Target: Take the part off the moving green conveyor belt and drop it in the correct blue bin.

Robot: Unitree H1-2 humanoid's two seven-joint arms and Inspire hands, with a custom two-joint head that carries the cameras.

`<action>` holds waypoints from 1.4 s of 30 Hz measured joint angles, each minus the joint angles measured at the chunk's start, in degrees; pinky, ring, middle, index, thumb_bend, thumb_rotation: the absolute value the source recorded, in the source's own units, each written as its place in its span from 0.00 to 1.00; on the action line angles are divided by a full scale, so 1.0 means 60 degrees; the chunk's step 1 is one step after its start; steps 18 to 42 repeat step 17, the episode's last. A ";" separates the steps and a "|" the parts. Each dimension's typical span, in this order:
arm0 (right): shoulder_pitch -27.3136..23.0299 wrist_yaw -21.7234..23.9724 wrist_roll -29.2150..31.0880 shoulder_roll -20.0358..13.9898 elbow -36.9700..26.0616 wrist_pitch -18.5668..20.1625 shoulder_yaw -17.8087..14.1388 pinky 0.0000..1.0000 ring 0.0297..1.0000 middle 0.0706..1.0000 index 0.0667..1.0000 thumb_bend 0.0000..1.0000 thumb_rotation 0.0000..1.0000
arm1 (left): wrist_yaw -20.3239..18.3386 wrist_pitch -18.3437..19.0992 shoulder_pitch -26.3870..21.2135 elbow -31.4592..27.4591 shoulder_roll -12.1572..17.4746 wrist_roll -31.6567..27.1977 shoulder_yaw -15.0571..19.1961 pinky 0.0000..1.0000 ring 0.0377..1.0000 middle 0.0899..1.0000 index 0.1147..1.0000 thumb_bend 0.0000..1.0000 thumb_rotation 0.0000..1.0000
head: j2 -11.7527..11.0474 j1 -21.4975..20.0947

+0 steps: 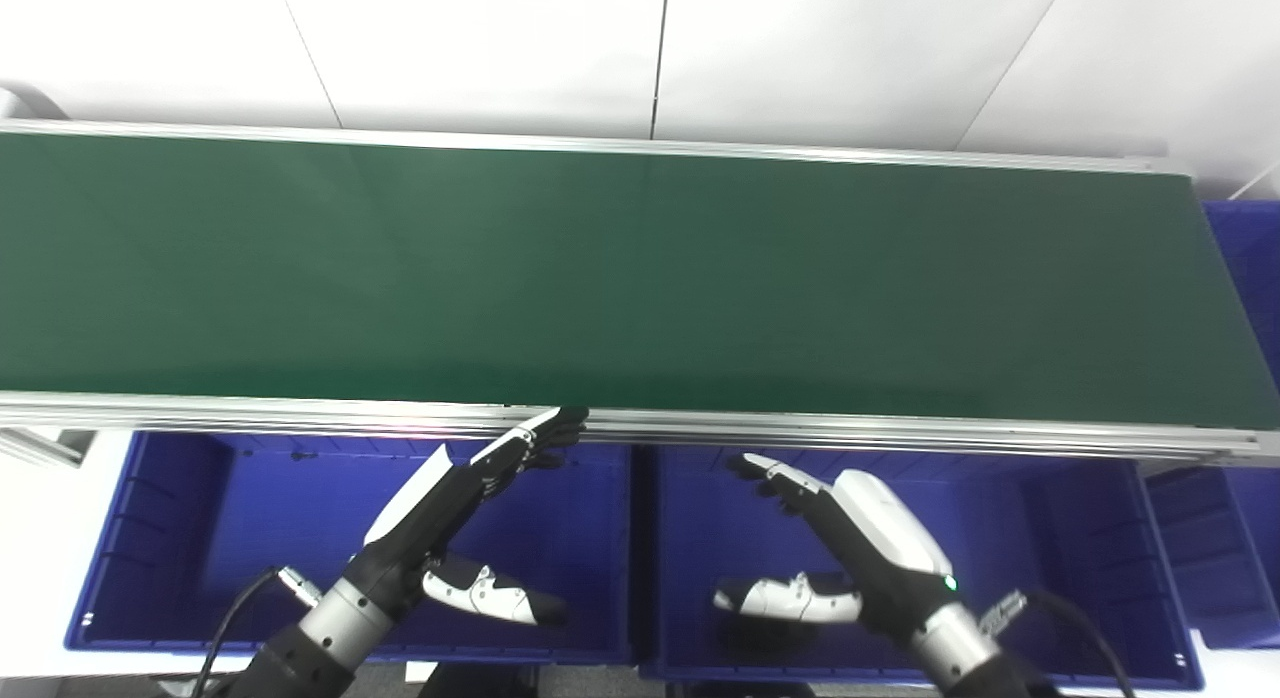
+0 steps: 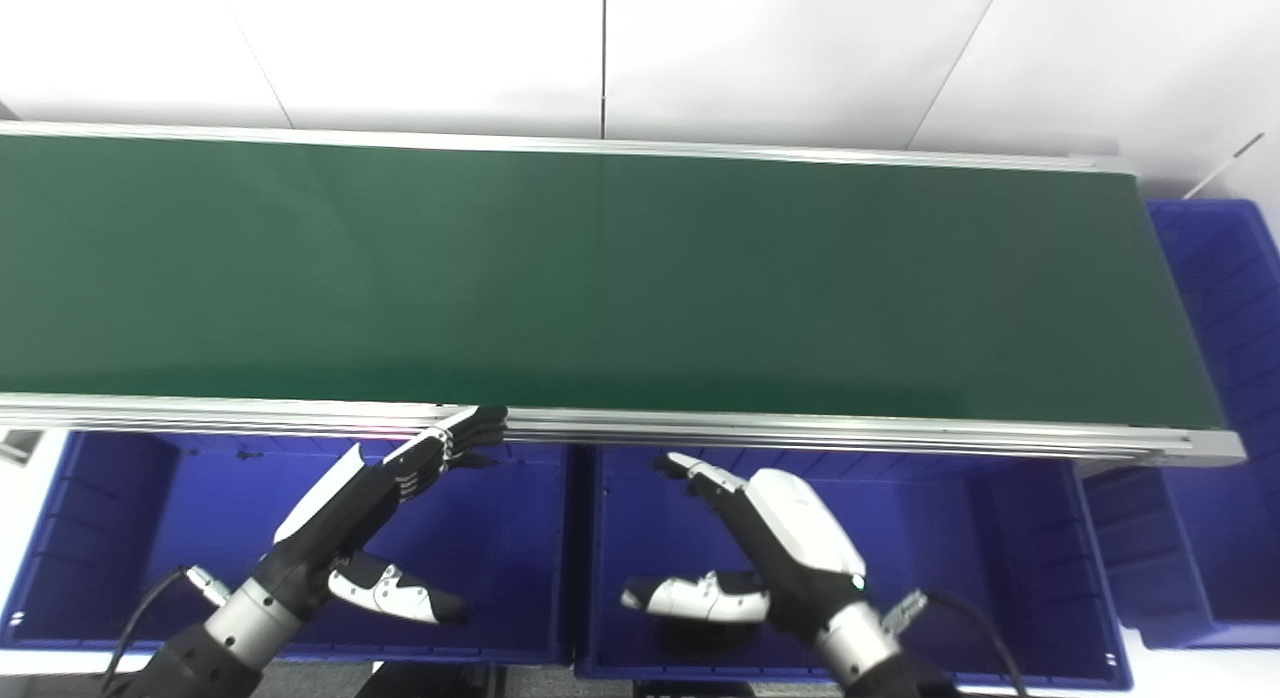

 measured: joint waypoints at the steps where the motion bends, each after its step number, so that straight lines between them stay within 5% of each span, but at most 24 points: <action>1: 0.0074 -0.0121 0.0232 0.0061 0.0061 -0.0178 -0.0071 0.72 0.84 0.88 0.91 0.90 0.71 | -0.0012 0.0001 0.0002 0.0000 0.0012 0.0000 0.0000 0.86 0.91 0.92 0.92 1.00 0.41 | -0.0015 0.0015; 17: -0.0107 -0.0798 0.1020 0.0302 0.0899 -0.0826 -0.0243 0.73 0.88 0.93 0.96 0.98 0.56 | -0.0140 0.0065 0.0105 0.0055 0.0034 -0.0071 0.0065 0.91 0.96 0.96 0.94 1.00 0.41 | -0.0352 0.0176; 42: -0.0107 -0.0798 0.1020 0.0302 0.0899 -0.0826 -0.0243 0.73 0.88 0.93 0.96 0.98 0.56 | -0.0140 0.0065 0.0105 0.0055 0.0034 -0.0071 0.0065 0.91 0.96 0.96 0.94 1.00 0.41 | -0.0352 0.0176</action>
